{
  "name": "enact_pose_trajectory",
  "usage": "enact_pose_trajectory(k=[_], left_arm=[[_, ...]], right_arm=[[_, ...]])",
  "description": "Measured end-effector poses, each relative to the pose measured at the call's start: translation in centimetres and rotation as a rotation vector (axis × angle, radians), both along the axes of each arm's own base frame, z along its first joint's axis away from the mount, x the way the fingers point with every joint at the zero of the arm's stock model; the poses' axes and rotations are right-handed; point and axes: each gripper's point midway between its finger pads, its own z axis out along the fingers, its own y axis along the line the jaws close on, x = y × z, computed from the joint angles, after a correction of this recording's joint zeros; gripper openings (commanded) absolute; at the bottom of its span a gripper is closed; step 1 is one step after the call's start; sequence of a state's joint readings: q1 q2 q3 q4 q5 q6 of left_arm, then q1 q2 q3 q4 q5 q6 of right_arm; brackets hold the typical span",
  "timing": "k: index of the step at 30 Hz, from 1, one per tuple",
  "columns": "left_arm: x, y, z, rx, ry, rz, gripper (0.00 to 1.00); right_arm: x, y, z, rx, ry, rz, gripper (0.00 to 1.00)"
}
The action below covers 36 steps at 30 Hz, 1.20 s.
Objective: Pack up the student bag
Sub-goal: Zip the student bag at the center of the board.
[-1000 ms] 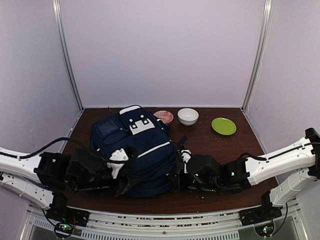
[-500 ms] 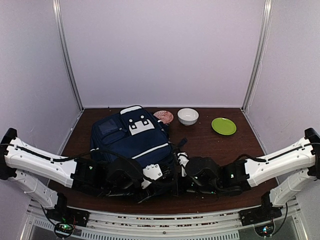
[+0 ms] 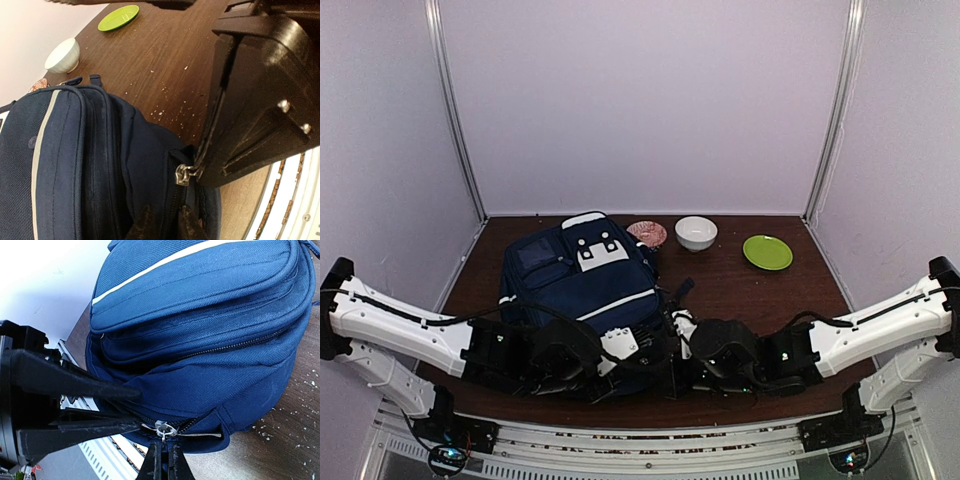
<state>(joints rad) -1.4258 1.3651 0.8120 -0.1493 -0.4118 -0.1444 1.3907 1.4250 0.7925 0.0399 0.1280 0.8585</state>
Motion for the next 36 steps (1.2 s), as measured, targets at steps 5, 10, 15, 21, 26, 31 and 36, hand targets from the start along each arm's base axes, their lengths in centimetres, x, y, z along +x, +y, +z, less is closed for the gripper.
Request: enact_pose_trajectory(k=[5, 10, 15, 21, 26, 31, 36], left_arm=[[0.2, 1.4, -0.6, 0.009, 0.003, 0.036, 0.69], [0.2, 2.4, -1.5, 0.040, 0.002, 0.047, 0.49], [0.3, 2.4, -1.8, 0.051, -0.002, 0.050, 0.00], [0.1, 3.5, 0.5, -0.031, 0.006, 0.068, 0.00], [-0.8, 6.8, 3.9, -0.205, 0.037, 0.096, 0.00], [-1.2, 9.6, 4.4, -0.283, 0.084, 0.132, 0.00], [-1.2, 10.7, 4.6, -0.325, 0.118, 0.173, 0.00]], right_arm=[[-0.1, -0.1, 0.4, 0.009, -0.002, 0.001, 0.00], [-0.1, -0.1, 0.6, 0.012, -0.003, 0.003, 0.00], [-0.1, -0.1, 0.6, 0.010, -0.005, 0.000, 0.00], [0.2, 0.0, 2.4, 0.061, -0.029, -0.023, 0.00], [-0.1, 1.0, 5.8, 0.151, -0.042, -0.022, 0.00], [0.0, 1.1, 6.2, 0.177, -0.021, -0.038, 0.00], [0.5, 1.2, 6.4, 0.204, 0.013, -0.054, 0.00]])
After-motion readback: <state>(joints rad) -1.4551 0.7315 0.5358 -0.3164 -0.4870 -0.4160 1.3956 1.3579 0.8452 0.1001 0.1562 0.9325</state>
